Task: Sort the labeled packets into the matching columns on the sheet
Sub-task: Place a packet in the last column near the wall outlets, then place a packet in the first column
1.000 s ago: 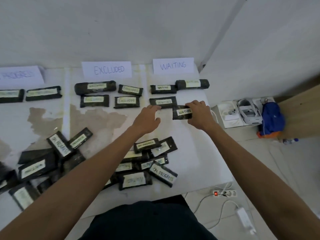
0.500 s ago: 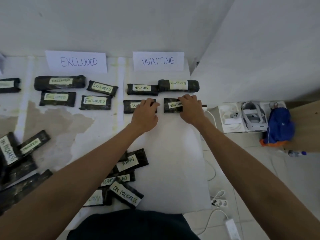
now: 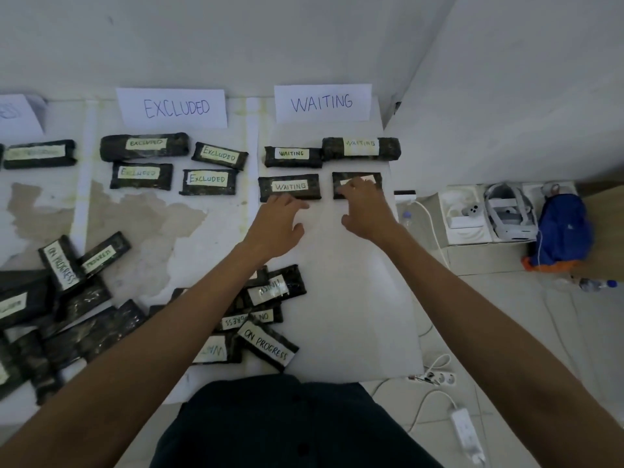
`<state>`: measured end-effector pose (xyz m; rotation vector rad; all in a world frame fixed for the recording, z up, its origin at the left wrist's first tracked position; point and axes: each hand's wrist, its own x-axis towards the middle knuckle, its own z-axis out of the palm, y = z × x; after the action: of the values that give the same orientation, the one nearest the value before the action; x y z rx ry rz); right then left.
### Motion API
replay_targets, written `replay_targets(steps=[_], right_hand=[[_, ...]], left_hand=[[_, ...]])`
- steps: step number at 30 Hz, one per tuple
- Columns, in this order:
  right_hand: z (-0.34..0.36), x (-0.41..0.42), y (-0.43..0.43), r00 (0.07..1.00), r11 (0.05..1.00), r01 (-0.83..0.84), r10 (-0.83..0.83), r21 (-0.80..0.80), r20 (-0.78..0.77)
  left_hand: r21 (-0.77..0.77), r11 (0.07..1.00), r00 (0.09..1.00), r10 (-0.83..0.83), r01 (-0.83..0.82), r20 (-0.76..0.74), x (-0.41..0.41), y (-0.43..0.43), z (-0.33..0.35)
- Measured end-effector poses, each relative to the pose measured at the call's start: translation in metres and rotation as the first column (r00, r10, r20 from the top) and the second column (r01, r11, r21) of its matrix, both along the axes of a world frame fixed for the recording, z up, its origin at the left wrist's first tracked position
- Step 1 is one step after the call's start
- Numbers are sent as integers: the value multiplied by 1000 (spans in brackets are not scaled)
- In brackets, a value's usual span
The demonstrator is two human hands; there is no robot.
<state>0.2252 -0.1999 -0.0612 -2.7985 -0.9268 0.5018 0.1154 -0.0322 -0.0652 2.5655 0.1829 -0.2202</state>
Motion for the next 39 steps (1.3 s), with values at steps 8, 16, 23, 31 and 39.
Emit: replay_targets(steps=[8, 16, 23, 31, 39], right_hand=[[1, -106, 28, 905, 943, -332, 323, 15, -278], [-14, -153, 30, 948, 933, -314, 297, -176, -118], [14, -153, 18, 919, 988, 93, -133, -125, -371], [43, -173, 48, 609, 820, 548, -258, 162, -750], [42, -186, 119, 629, 912, 311, 12, 266, -777]], left_hand=[[16, 999, 982, -31, 34, -189, -93, 28, -6], [16, 1000, 978, 18, -15, -206, -149, 48, -8], [-68, 987, 986, 135, -142, -94, -174, 50, 11], [-524, 727, 895, 334, -444, -295, -169, 29, 39], [-450, 773, 894, 404, -448, -196, -172, 76, 38]])
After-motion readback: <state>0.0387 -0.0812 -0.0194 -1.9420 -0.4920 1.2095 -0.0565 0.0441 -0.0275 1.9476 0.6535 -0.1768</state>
